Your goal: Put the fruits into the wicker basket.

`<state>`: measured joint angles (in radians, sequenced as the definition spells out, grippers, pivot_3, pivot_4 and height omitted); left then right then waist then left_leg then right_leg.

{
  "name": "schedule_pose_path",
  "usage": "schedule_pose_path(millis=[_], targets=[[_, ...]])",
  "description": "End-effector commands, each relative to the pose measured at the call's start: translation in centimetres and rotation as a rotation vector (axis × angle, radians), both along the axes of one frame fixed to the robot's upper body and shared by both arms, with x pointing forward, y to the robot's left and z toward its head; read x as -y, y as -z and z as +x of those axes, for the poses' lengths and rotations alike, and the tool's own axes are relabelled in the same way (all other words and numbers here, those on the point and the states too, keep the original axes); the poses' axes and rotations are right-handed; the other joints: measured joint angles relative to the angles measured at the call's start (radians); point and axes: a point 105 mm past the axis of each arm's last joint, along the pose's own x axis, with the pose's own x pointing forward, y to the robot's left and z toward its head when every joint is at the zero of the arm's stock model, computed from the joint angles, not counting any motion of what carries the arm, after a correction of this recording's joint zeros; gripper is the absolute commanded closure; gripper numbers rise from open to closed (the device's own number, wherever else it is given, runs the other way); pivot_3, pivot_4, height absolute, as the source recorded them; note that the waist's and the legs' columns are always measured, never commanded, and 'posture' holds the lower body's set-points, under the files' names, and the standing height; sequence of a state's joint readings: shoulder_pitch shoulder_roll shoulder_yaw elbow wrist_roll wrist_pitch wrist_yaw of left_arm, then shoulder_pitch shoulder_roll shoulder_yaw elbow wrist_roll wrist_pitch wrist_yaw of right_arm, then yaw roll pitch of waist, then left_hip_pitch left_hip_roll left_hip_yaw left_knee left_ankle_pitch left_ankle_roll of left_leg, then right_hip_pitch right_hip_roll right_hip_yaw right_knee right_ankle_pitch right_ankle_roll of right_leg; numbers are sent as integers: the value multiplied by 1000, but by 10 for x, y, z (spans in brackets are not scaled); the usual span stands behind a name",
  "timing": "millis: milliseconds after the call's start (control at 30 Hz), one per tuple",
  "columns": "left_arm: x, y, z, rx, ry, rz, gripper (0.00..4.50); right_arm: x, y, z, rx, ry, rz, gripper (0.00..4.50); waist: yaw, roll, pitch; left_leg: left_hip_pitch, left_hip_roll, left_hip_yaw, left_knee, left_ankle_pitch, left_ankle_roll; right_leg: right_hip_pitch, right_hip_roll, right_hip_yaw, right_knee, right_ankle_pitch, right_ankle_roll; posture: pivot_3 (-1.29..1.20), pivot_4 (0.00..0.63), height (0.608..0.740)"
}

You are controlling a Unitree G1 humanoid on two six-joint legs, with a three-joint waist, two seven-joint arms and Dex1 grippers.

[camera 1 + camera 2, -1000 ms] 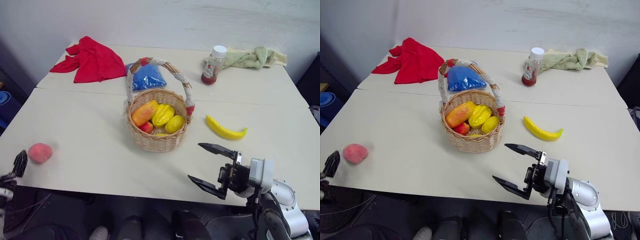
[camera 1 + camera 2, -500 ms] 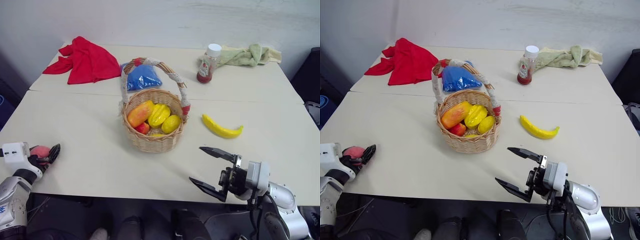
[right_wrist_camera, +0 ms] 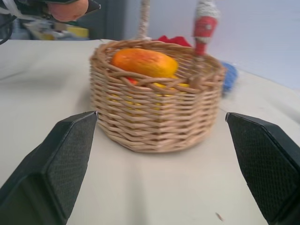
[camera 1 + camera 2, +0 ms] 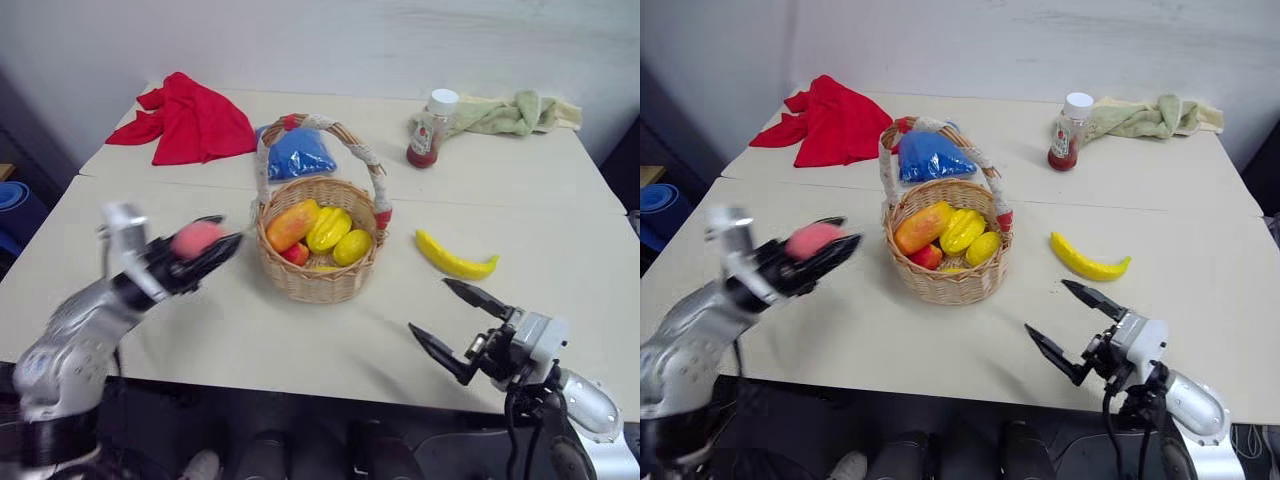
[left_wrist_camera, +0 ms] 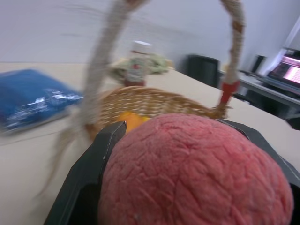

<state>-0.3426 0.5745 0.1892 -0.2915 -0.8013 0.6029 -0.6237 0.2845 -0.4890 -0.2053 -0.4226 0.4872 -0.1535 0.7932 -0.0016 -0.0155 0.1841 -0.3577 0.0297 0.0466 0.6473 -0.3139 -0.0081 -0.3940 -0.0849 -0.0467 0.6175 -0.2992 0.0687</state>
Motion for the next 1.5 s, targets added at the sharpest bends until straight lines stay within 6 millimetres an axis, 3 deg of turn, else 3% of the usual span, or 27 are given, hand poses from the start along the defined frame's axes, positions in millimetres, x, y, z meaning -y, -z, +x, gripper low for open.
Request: schedule_pose_path(millis=[33,133,300,333,533,633,733,933,1033,1267,1367,1500], targets=[[24,-3,16,5,17,16,1770,2,-9,-2,23,32,-14,0,-2,0,0,0,1,1,0,0,0,0,2,1,1,0,0,0,150,740],[42,7,35,8,-12,75,1770,-4,-12,-6,21,43,-12,0,-1,0,0,1,2,2,1,0,-1,-1,5,1,2,0,1,0,150,740],[41,6,45,89,-49,120,154,4,-8,-6,0,160,-31,0,0,0,0,2,2,4,1,1,-3,-2,7,3,4,0,1,0,150,740],[41,6,43,102,-29,128,8,8,-6,-6,-5,188,-40,0,1,0,0,2,2,4,1,1,-3,-2,7,3,4,0,1,0,150,740],[27,-11,19,219,98,130,8,44,-7,-17,-46,336,-16,0,1,-1,0,1,2,4,1,1,-3,-2,6,3,3,0,1,0,150,740],[12,-19,10,247,128,131,8,61,-2,-23,-73,398,-28,0,1,-1,0,1,3,4,1,1,-2,-2,6,3,3,0,1,0,150,740],[-22,-31,2,277,110,174,8,89,9,-31,-108,511,-66,0,-2,-1,0,2,3,4,1,1,-2,-2,6,4,3,0,1,0,150,740],[-77,-26,-21,190,84,273,8,108,22,-33,-133,563,-132,0,-3,1,1,3,4,5,-1,0,-2,-2,6,5,3,-1,-1,0,150,740],[-87,-27,-23,158,58,271,8,109,22,-19,-131,521,-141,0,-2,0,1,2,4,4,0,0,-2,-2,5,4,3,-2,-1,0,150,740],[-87,-27,-31,113,71,237,8,92,3,58,-272,284,-353,0,-7,1,2,2,3,4,-1,1,-1,-4,2,6,4,-2,-2,0,150,740],[-85,-22,-36,79,97,220,8,93,-5,90,-318,274,-416,0,-9,1,2,-3,4,5,-1,1,-2,-12,4,5,6,-2,-3,0,150,740],[-81,-15,-39,47,129,216,8,95,-2,123,-411,262,-423,0,-3,1,2,-13,4,4,2,2,-3,-20,6,3,9,-2,-2,0,150,740]])
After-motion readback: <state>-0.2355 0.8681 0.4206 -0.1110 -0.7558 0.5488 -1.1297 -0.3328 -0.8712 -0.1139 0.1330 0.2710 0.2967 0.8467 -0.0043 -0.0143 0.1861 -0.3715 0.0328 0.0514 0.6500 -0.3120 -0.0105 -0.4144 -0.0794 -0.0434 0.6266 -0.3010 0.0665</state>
